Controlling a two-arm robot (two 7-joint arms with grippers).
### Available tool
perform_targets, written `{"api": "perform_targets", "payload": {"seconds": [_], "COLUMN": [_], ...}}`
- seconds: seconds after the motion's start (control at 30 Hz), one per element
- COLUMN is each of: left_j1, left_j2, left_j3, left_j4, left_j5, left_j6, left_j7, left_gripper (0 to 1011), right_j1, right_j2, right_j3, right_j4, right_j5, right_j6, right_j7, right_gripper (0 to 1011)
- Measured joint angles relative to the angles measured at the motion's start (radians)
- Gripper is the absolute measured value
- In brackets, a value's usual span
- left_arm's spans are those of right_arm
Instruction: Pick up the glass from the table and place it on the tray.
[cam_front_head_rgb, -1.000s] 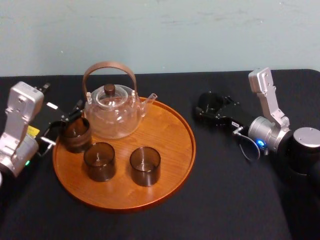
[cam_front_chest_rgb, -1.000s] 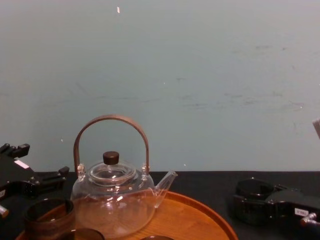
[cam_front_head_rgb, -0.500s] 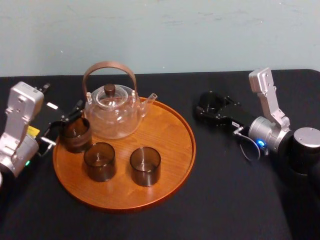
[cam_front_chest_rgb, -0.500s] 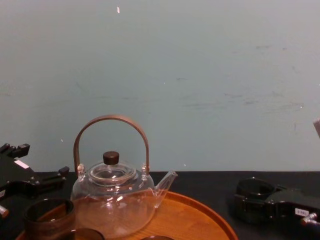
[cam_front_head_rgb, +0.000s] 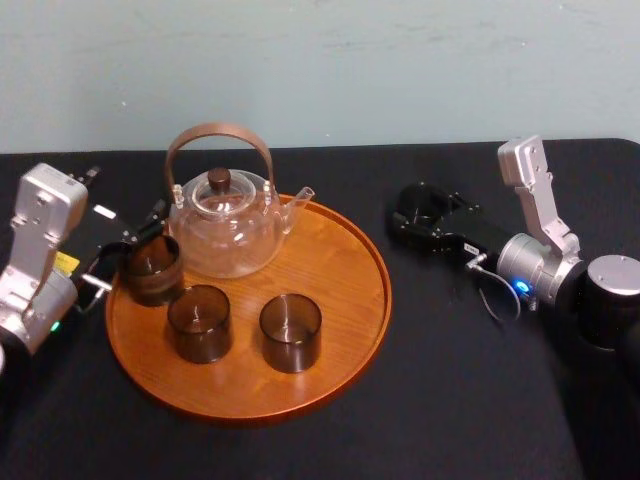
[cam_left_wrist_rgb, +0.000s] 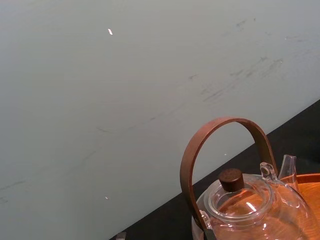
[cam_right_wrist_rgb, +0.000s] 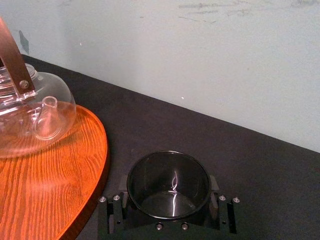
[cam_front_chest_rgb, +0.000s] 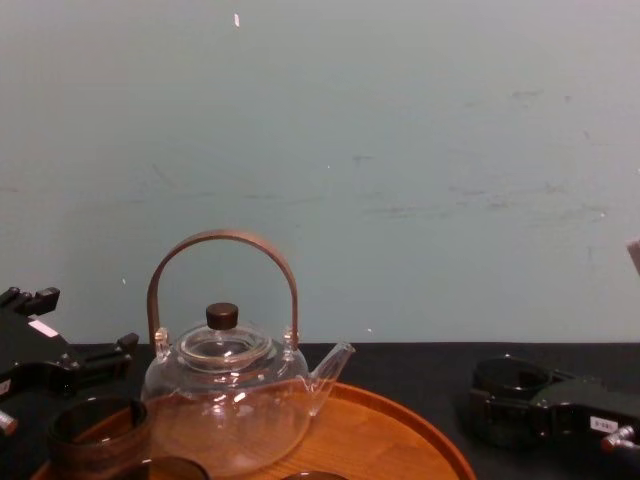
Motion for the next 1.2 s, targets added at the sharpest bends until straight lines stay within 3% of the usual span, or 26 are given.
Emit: {"api": "perform_targets", "payload": {"seconds": [0.67,0.87,0.97,1.2], "left_j1": [0.0,0.0,0.0,0.0], "left_j2": [0.0,0.0,0.0,0.0], "left_j3": [0.0,0.0,0.0,0.0], "left_j4": [0.0,0.0,0.0,0.0], "left_j5": [0.0,0.0,0.0,0.0], "left_j6": [0.0,0.0,0.0,0.0], "left_j7": [0.0,0.0,0.0,0.0], "left_gripper": [1001,1001,1001,1001], "right_j1": [-0.001,-0.018,-0.031,-0.029], "right_j2": [0.001,0.021,0.034,0.034], "right_j3": [0.001,-0.001,-0.017,-0.053], "right_j4": [-0.005,-0.074,-0.138,-0.198], "right_j5": [0.0,0.005,0.004,0.008], "right_j6": [0.001,0.024,0.049,0.065], "right_j7": [0.002,0.039,0.057,0.094], "right_gripper": [905,905,905,905]}}
